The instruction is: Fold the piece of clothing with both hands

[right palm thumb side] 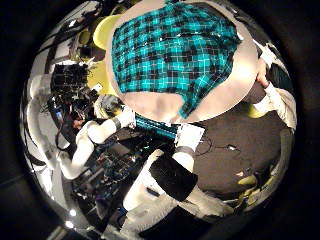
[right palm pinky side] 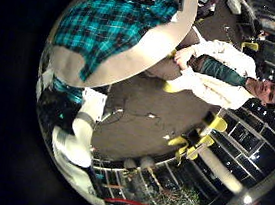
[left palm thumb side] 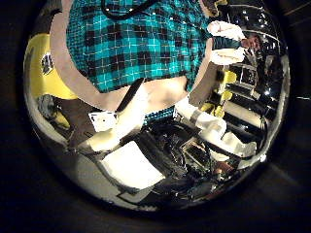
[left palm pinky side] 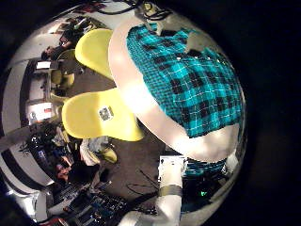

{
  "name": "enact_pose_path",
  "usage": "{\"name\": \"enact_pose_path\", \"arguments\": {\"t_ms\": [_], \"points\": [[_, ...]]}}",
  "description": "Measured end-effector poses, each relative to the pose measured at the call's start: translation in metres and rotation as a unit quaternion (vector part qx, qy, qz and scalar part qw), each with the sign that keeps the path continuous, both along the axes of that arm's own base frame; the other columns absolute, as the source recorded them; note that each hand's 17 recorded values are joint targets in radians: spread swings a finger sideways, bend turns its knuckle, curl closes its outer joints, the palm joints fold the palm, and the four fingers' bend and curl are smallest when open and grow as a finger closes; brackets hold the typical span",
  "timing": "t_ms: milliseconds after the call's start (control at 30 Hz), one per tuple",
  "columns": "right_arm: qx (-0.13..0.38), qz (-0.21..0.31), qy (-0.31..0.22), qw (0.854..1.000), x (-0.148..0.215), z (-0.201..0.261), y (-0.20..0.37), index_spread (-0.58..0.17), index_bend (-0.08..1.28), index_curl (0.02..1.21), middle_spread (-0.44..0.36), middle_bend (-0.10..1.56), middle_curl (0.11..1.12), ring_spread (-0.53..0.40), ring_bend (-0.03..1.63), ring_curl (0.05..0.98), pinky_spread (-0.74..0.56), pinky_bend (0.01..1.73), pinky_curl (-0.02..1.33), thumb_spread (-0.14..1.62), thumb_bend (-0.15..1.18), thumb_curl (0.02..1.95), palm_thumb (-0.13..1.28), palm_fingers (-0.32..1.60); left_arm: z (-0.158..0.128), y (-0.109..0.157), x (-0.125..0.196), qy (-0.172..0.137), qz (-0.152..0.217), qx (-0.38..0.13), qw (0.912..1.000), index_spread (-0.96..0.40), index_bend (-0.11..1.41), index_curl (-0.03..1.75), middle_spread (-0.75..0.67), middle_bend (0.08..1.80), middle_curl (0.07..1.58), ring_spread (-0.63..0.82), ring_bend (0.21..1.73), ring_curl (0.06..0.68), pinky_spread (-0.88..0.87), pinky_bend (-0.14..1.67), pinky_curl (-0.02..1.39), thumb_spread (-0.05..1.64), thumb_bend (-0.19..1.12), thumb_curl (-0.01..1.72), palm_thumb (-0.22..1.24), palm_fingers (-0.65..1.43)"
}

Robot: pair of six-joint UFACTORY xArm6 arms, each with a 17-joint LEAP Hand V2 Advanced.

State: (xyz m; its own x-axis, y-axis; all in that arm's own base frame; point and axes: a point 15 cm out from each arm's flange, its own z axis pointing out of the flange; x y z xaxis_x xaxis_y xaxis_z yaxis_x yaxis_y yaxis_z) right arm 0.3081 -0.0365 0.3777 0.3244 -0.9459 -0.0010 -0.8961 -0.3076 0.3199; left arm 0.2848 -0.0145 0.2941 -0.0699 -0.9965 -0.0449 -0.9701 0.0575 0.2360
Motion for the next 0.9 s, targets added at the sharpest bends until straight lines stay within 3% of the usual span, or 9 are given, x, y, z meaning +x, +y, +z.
{"name": "enact_pose_path", "arguments": {"t_ms": [433,633,733,900], "points": [[-0.009,0.006,0.001,1.000,0.008,-0.007,-0.018,-0.311,0.15,0.26,0.027,0.28,0.36,0.164,0.62,0.216,0.35,0.62,0.22,1.28,-0.01,0.25,0.39,0.14,-0.004,-0.010,0.005,-0.006,-0.007,-0.015,0.9998,-0.17,0.19,0.45,-0.05,0.20,0.44,0.07,0.63,0.152,0.17,0.22,0.34,1.18,-0.02,0.28,0.35,0.41],[-0.008,-0.011,0.004,1.000,0.007,-0.009,-0.028,-0.311,0.15,0.26,0.027,0.28,0.36,0.164,0.61,0.217,0.35,0.62,0.23,1.28,-0.01,0.25,0.40,0.15,-0.029,-0.018,-0.004,0.003,-0.049,-0.001,0.9988,-0.14,0.15,0.43,-0.04,0.18,0.44,0.07,0.64,0.160,0.18,0.25,0.35,1.17,-0.03,0.28,0.34,0.35],[-0.007,-0.017,0.014,1.000,0.002,-0.016,-0.031,-0.311,0.15,0.26,0.027,0.28,0.36,0.163,0.61,0.219,0.35,0.61,0.23,1.28,-0.01,0.25,0.40,0.15,-0.051,-0.015,-0.012,0.002,-0.088,0.021,0.9959,-0.12,0.16,0.42,0.01,0.15,0.41,0.12,0.65,0.166,0.19,0.31,0.37,1.15,-0.03,0.27,0.31,0.27],[-0.004,-0.025,0.030,0.999,-0.009,-0.027,-0.035,-0.309,0.16,0.26,0.027,0.28,0.36,0.164,0.60,0.220,0.35,0.60,0.23,1.28,-0.01,0.25,0.39,0.14,-0.080,-0.011,-0.023,0.012,-0.118,0.040,0.9922,-0.07,0.14,0.39,0.11,0.16,0.37,0.22,0.69,0.180,0.25,0.37,0.38,1.09,-0.04,0.27,0.24,0.15]]}}
